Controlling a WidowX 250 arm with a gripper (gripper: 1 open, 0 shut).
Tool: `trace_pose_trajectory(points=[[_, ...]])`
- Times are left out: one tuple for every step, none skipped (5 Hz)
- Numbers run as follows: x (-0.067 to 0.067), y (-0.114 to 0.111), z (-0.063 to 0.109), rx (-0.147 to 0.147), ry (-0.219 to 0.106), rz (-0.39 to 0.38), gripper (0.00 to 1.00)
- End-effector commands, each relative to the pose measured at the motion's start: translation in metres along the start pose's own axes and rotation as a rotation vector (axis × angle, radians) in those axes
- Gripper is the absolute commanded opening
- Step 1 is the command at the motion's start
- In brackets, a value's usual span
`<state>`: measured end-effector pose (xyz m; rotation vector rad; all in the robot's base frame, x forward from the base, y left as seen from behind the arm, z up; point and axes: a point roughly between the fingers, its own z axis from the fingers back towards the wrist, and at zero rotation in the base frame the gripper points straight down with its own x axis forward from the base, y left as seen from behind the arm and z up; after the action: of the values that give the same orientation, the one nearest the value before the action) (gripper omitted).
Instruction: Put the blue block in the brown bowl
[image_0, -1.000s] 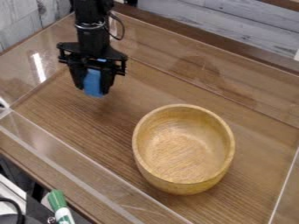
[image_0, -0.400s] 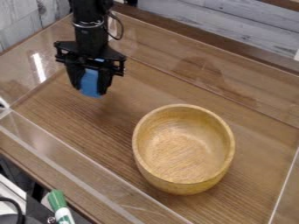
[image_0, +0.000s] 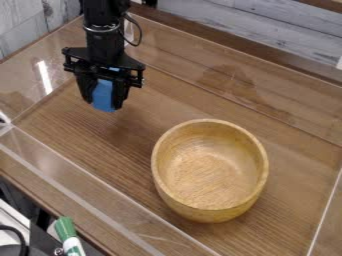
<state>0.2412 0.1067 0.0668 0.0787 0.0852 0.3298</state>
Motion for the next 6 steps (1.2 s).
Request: trace_pose_trajectory(points=[[0.004, -0.001, 0.017, 0.006, -0.056, -0.009, 0.0], [0.003, -0.003, 0.017, 0.006, -0.052, -0.014, 0.0], [0.003, -0.004, 0.018, 0.003, -0.05, -0.02, 0.0], [0.003, -0.005, 0.021, -0.002, -0.048, -0.023, 0.0], [-0.003, -0.013, 0.029, -0.007, -0.053, -0.043, 0.0], [-0.011, -0.023, 0.043, -0.013, -0.061, -0.074, 0.0]])
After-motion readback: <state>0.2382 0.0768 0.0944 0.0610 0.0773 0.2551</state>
